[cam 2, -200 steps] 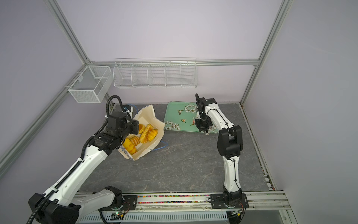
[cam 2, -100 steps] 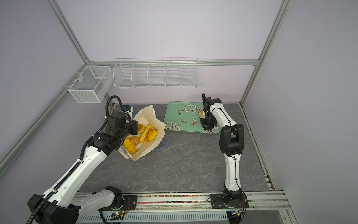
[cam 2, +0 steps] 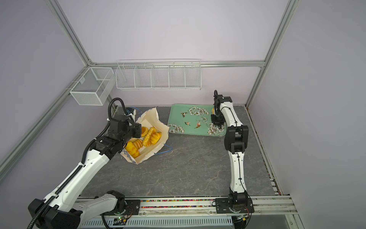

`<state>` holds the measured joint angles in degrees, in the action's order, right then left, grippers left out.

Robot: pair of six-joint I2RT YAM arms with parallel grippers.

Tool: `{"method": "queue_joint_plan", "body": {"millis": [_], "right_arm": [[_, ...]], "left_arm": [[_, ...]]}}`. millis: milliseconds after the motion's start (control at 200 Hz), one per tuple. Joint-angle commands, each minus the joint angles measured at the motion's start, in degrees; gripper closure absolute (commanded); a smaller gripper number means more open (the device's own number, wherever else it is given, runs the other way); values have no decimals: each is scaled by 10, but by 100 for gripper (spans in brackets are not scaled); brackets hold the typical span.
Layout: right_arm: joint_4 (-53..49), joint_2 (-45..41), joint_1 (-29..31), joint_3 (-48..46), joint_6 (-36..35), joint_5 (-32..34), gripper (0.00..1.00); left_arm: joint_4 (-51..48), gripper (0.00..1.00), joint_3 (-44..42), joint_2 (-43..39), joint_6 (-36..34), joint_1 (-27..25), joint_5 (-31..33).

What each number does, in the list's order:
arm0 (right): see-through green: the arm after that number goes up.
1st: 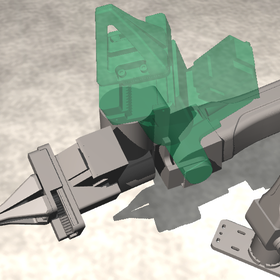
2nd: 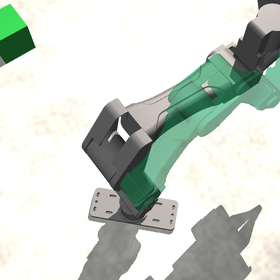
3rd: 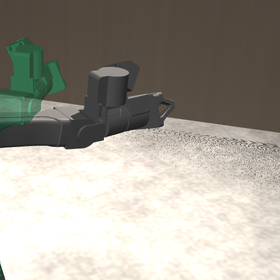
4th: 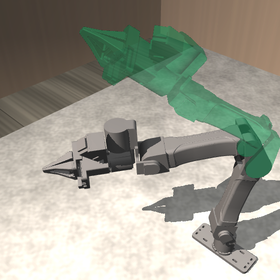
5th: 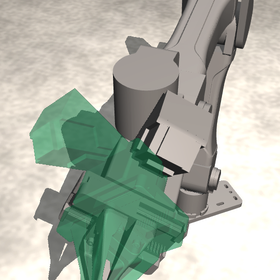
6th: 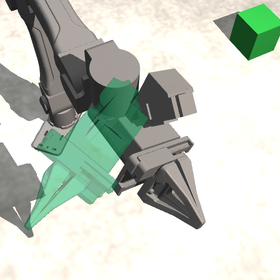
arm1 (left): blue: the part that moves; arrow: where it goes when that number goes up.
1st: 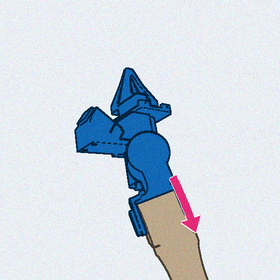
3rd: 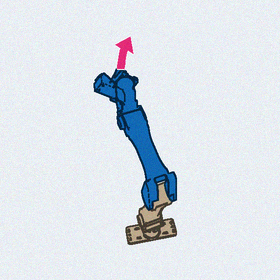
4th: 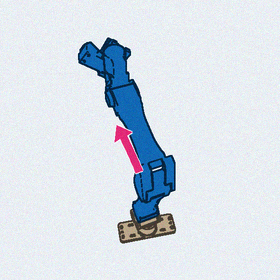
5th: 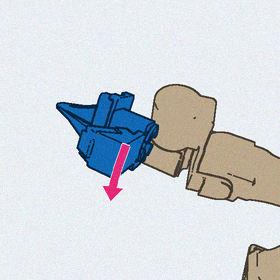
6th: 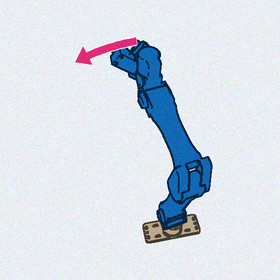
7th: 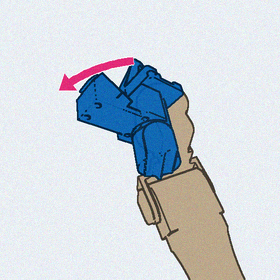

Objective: Take the fake bread out of the paper bag
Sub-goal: 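Lower the bread onto the green tray with the right tongs and release, then move the empty tongs back to the bag opening with the right gripper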

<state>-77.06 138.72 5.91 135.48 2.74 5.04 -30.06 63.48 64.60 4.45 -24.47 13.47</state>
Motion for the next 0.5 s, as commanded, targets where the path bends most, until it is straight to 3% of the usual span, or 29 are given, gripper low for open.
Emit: {"method": "queue_joint_plan", "body": {"millis": [0,185,500], "right_arm": [[-25,0,-2,19,-4,-2,93],[-12,-52,9,-7,4,-55,92],[27,-230,38,-139,20,-90,93]], "left_arm": [[-24,100,-5,-7,0,2,-4],[-16,100,-7,-10,-9,3,-16],[19,100,-37,-40,-44,2,-51]]}}
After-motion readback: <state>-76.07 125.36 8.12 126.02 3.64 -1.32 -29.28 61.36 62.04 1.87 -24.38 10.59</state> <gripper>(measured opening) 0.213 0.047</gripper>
